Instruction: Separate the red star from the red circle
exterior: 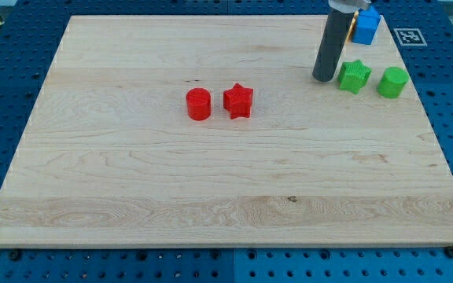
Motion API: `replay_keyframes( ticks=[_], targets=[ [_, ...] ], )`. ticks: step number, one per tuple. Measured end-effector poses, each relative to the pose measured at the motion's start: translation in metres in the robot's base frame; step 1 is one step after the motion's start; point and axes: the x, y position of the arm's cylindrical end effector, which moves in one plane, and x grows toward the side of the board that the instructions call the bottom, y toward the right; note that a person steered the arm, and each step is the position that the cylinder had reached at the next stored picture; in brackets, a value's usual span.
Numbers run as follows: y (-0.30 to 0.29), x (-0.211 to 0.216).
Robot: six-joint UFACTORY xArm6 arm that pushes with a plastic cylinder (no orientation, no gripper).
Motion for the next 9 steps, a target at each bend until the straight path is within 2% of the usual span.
replay_keyframes(
  ticks=[3, 4, 5, 6, 7, 8, 9],
  targets=[
    [0.029, 0.026],
    [-0.018, 0.024],
    [-0.098, -0.005],
    [-0.17, -0.015],
    [-0.219, 0.004],
    [-0.246, 0.026],
    [-0.213, 0.038]
  ],
)
